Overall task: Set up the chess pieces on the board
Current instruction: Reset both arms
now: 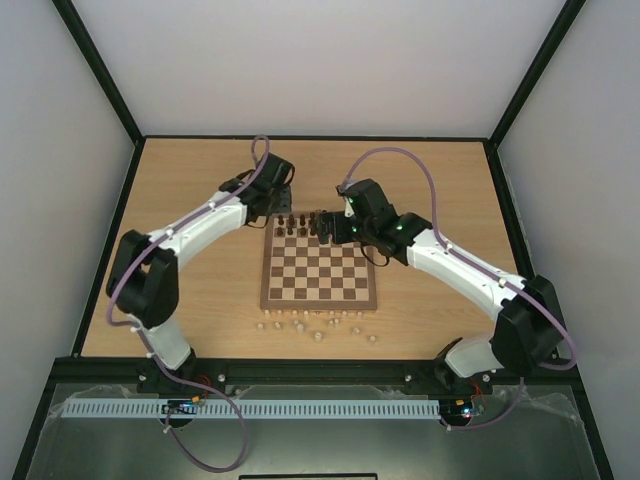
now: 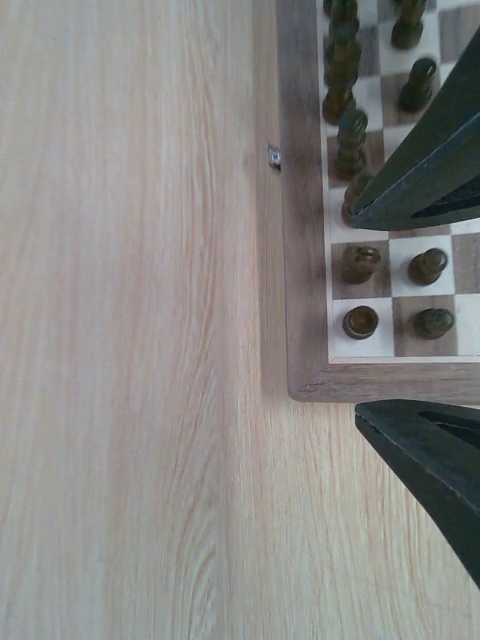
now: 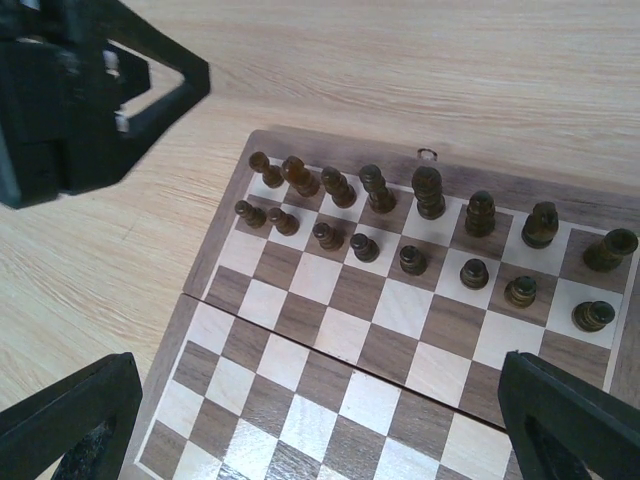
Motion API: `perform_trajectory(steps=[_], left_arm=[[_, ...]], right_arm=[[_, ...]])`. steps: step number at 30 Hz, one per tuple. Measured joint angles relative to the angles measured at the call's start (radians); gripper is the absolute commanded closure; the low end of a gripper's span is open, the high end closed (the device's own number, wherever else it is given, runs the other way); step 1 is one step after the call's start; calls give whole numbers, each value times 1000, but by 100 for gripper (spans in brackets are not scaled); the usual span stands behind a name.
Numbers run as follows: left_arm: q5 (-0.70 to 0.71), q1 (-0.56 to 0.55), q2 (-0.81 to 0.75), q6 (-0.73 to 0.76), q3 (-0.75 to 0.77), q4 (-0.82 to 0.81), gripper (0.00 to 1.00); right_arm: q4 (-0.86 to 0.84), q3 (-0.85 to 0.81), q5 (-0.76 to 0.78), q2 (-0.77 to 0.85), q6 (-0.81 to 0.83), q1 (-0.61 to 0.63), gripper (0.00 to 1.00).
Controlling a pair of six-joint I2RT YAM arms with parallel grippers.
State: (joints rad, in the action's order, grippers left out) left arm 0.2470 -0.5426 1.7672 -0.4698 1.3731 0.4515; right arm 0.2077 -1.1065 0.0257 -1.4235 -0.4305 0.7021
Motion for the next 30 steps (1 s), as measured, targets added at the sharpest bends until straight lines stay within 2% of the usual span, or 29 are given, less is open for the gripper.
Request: perform_trajectory(steps=[13,16,17,18,30], left_arm=[[-11,-32,-379,3,-230,-10,39],[-12,-49,-484,-4,-282,-10,22],[-12,-53,-527,-14,-303,-8,9],[-13,-55,-558,-13,-317,-4,2],[-2,-63,-788,-80,-496,12,1]], right_arm=[[13,6,55,49,15,1,1],[18,42,62,94,7,1,1],[26,58,63,118,3,1,1],[34,71,66,139,2,1,1],[138,181,74,277,-19,2,1]])
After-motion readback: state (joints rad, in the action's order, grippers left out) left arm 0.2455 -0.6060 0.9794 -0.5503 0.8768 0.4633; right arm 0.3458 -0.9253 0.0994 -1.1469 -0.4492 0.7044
